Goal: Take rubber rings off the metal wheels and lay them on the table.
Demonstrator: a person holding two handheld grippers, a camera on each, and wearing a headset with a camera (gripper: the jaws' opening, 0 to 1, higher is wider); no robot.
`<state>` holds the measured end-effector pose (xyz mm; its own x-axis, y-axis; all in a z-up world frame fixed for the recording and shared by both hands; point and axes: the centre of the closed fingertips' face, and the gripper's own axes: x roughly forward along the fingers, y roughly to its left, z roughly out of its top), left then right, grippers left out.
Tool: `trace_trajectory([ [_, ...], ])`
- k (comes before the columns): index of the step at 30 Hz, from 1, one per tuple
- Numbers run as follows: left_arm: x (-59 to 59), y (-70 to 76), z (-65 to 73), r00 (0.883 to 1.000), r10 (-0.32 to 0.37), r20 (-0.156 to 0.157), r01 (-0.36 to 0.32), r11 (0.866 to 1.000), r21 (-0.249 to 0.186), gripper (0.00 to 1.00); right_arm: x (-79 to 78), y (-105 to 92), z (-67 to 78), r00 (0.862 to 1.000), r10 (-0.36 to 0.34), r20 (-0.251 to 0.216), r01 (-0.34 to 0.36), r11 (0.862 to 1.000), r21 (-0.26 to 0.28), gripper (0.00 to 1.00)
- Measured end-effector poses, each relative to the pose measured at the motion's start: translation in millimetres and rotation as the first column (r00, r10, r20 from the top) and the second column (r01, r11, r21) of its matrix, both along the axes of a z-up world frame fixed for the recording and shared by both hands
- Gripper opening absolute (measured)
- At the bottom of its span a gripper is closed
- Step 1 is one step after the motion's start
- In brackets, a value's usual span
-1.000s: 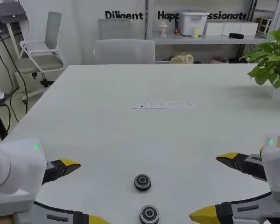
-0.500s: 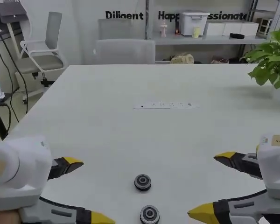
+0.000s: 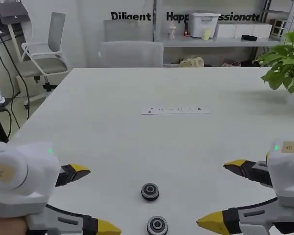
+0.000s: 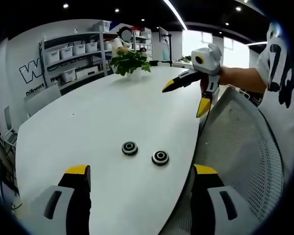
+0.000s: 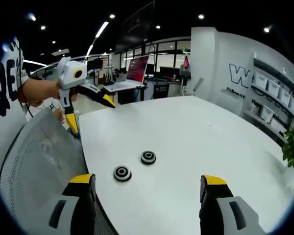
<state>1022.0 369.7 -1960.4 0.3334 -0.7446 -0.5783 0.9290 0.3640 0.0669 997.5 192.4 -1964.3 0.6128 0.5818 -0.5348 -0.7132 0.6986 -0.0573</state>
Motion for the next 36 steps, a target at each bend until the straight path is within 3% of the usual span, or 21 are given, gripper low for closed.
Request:
trace_trajectory([
  [36,11.7,-12.7,-18.2,0.999,-0.027,-0.027,0.028,0.999,0.028,0.78,6.1,-4.7,-24.3,0.998,0.025,-0.049,-0.027,0.999,-0.024,0.84],
])
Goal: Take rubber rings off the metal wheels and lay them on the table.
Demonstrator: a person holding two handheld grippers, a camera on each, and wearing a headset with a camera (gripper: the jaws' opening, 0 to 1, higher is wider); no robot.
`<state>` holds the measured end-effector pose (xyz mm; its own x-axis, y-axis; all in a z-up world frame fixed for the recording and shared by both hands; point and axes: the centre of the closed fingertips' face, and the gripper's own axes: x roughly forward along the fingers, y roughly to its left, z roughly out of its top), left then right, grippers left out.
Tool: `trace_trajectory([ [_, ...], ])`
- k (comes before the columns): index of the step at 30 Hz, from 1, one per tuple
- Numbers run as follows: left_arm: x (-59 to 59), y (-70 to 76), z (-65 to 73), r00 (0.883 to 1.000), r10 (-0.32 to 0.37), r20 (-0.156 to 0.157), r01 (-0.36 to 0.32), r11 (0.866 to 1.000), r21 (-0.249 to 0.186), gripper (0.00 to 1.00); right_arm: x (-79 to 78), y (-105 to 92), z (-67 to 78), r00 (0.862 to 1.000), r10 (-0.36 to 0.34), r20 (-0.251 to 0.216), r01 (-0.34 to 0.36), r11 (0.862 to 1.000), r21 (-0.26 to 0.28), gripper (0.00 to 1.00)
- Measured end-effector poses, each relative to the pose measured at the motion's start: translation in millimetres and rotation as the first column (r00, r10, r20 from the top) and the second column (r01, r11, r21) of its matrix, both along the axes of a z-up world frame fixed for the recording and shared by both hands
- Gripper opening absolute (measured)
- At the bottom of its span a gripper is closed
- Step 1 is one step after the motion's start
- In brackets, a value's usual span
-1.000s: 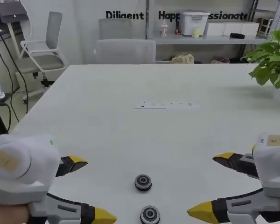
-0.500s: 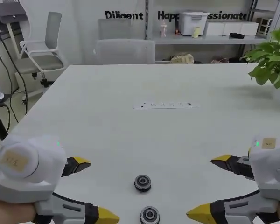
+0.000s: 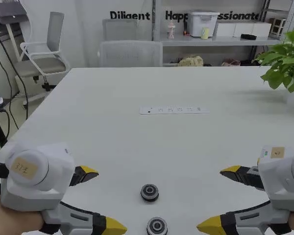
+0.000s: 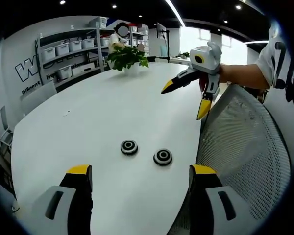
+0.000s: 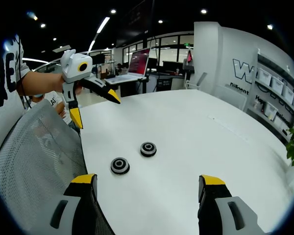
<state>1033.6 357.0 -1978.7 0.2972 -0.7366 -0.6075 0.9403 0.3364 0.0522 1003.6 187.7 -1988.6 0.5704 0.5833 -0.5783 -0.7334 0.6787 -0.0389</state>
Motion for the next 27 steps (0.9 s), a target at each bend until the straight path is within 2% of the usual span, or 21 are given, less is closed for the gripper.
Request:
trace_trajectory([
  [7,2.5,-0.2,-5.1,1.000,-0.014,0.003,0.013,1.000,0.025,0.78,2.4,-0.3,-3.7,1.000,0.011,-0.007,-0.011,1.000,-0.009,0.83],
  [27,7.4,-8.9,-7.6,0.999,-0.037,-0.001,0.037,0.999,0.026,0.77,2.4,2.9,-14.5,0.998,0.061,-0.031,-0.062,0.997,-0.048,0.82],
])
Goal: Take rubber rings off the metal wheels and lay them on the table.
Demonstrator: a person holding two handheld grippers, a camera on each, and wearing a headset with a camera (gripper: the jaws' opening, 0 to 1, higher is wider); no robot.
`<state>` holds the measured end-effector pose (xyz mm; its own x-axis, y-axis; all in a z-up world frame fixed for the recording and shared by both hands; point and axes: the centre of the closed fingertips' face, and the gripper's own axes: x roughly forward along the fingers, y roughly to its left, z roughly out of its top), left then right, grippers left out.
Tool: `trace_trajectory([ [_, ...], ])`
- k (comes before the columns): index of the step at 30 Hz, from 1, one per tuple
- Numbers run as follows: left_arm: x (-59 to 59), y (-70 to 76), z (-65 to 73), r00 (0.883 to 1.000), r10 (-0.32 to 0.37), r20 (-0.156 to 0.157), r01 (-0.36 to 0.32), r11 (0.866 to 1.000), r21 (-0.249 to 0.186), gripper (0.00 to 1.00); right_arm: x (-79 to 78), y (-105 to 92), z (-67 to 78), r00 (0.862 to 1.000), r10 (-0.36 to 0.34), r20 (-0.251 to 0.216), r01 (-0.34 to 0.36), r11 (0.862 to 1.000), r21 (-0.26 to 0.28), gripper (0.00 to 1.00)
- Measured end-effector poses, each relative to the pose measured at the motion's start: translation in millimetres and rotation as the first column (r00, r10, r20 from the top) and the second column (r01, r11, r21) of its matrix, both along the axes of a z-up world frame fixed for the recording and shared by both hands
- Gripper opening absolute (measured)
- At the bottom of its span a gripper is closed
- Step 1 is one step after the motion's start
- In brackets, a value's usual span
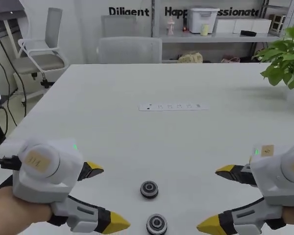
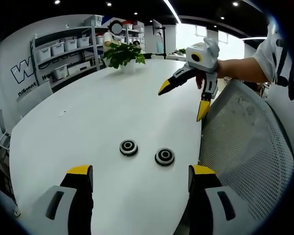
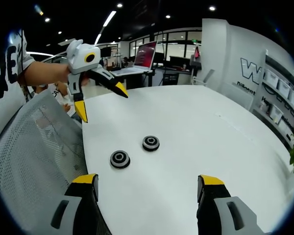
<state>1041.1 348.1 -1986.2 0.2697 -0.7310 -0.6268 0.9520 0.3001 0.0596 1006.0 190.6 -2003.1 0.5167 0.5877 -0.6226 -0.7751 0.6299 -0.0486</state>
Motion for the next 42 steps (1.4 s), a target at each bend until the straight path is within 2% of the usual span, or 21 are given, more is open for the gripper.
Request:
trace_trajectory([
  [14,-1.4,-2.9,-6.0,1.000,-0.005,-0.012,0.005,1.000,0.004,0.76,-1.8,4.2,-5.6,1.000,0.030,-0.007,-0.031,0.999,-0.015,0.81],
  [32,-11.4,-6.6,-16.3,0.999,-0.025,-0.033,0.026,1.000,0.002,0.73,-6.0,9.7,-12.8,0.998,0.062,-0.015,-0.063,0.998,-0.025,0.78],
  [42,-15.7,-10.2,-22.2,0.998,-0.052,-0.043,0.052,0.999,-0.003,0.72,-8.8,17.6,-18.3,0.994,0.106,-0.022,-0.107,0.994,-0.031,0.74],
])
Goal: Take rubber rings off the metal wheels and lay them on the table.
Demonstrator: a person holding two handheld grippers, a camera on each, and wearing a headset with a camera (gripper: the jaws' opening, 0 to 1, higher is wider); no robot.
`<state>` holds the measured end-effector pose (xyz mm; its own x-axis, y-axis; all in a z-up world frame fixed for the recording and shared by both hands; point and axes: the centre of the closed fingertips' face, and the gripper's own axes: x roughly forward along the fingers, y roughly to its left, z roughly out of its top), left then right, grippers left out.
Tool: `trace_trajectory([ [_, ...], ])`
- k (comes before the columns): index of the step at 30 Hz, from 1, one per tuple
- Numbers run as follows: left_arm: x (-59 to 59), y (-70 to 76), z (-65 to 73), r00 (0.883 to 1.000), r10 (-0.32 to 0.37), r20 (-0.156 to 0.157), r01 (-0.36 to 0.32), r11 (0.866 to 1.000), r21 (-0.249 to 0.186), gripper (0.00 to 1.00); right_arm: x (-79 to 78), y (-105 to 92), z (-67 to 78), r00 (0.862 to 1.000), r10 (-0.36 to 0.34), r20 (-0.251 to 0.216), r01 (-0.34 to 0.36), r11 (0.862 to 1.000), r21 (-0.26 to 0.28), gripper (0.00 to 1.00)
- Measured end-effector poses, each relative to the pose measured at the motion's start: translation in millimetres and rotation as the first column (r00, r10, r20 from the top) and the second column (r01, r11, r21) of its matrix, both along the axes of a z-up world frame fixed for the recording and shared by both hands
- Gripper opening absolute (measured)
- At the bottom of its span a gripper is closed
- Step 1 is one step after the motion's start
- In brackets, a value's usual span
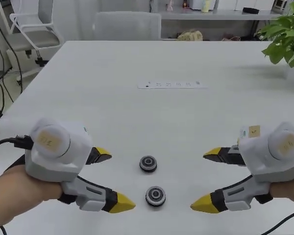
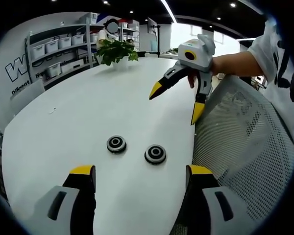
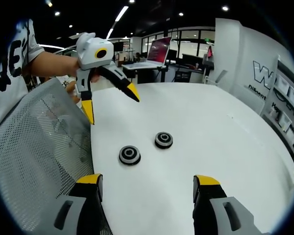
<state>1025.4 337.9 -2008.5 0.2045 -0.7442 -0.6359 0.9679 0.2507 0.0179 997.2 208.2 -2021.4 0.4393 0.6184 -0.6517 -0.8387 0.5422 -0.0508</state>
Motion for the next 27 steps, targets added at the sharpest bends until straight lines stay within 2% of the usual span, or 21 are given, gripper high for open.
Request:
trace_trajectory([
  [7,-0.8,-3.0,-0.6,1.000,-0.018,0.002,0.018,1.000,-0.008,0.70,0.3,5.0,0.6,0.999,0.031,0.013,-0.031,0.999,-0.008,0.71],
  [9,-1.3,-3.8,-0.9,1.000,-0.022,0.003,0.023,1.000,-0.009,0.69,0.8,7.5,1.0,0.998,0.049,0.028,-0.049,0.999,-0.016,0.70],
  [27,-6.0,-6.9,-4.7,0.998,-0.063,0.010,0.063,0.998,-0.011,0.60,-1.3,24.1,-4.4,0.990,0.133,0.039,-0.132,0.991,-0.020,0.62],
])
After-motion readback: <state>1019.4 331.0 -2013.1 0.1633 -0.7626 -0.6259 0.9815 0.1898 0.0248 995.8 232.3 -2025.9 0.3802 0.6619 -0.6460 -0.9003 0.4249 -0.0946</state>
